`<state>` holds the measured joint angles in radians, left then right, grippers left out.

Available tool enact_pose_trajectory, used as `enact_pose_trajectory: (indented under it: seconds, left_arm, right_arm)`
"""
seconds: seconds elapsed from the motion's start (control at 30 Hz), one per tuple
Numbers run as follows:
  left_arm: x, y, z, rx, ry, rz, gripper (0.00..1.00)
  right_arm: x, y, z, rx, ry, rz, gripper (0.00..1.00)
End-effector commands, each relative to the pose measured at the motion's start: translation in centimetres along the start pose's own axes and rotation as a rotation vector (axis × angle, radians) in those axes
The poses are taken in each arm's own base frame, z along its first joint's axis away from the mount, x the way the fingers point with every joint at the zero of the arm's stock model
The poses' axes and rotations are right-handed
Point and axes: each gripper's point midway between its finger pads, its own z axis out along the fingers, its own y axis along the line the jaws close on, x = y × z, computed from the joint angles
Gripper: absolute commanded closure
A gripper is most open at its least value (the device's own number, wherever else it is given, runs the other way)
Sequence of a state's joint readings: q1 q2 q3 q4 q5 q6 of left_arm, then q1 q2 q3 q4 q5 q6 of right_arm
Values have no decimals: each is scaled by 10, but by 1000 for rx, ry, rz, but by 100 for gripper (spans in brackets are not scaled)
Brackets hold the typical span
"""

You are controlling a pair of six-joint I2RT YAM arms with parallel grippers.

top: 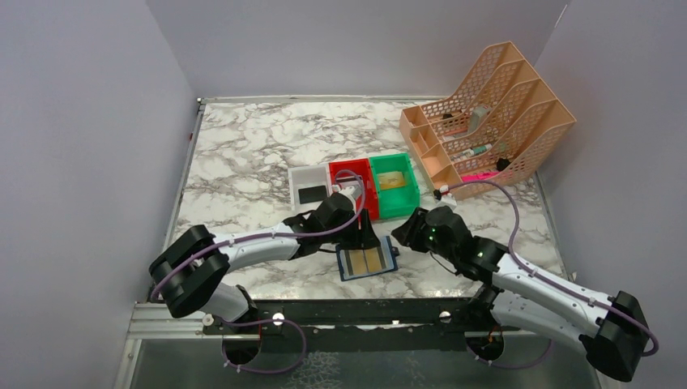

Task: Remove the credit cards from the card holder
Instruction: Remove the credit card from the card holder.

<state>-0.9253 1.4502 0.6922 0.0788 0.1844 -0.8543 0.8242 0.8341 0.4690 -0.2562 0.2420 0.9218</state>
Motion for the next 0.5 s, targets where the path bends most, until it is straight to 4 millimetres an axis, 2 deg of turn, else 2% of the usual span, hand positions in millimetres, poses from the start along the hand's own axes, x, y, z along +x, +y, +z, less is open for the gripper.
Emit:
enact_pose_trajectory:
  seconds: [0.0,0.23,0.47]
  left_arm:
    - [-9,16,-13,-92,-85,-5,40]
    - [-10,19,-20,-95,-114,-29,39]
    - [-9,16,-19,-80,-104,-27,38]
  right_arm:
    - [5,22,3,-109,41,-54,61]
    - [31,34,17,-143,198,-106,73]
    - [53,17,33,-41,311,-122,77]
